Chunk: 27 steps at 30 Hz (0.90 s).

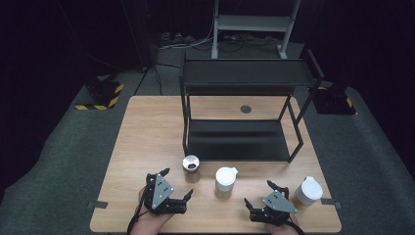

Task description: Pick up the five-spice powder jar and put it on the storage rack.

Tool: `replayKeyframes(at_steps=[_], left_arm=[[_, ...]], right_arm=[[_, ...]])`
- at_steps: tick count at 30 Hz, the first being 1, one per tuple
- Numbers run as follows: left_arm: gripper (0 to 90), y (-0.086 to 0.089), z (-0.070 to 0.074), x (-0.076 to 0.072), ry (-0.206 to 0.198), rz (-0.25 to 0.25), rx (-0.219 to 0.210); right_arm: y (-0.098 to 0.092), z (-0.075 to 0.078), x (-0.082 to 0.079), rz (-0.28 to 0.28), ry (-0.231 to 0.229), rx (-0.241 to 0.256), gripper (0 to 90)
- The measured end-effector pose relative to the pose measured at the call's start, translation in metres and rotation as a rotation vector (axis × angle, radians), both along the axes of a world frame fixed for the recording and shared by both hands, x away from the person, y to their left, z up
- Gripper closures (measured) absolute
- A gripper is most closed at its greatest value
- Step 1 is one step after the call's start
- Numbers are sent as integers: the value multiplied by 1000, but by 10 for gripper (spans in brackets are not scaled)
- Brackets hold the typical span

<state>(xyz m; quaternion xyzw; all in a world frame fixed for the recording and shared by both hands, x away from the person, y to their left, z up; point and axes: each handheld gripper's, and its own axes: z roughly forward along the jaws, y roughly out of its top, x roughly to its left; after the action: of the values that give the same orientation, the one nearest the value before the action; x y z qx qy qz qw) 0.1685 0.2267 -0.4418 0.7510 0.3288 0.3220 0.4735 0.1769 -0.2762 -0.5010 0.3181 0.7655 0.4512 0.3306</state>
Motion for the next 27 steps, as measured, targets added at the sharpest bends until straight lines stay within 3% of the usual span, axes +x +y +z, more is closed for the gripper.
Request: replayKeyframes(at_steps=[15, 27], left_arm=[[6, -5, -5, 19, 19, -1, -52], [6, -8, -9, 34, 34, -5, -63]], right_arm=[[0, 0, 1, 5, 3, -1, 0], [0, 0, 0, 10, -1, -9, 0]])
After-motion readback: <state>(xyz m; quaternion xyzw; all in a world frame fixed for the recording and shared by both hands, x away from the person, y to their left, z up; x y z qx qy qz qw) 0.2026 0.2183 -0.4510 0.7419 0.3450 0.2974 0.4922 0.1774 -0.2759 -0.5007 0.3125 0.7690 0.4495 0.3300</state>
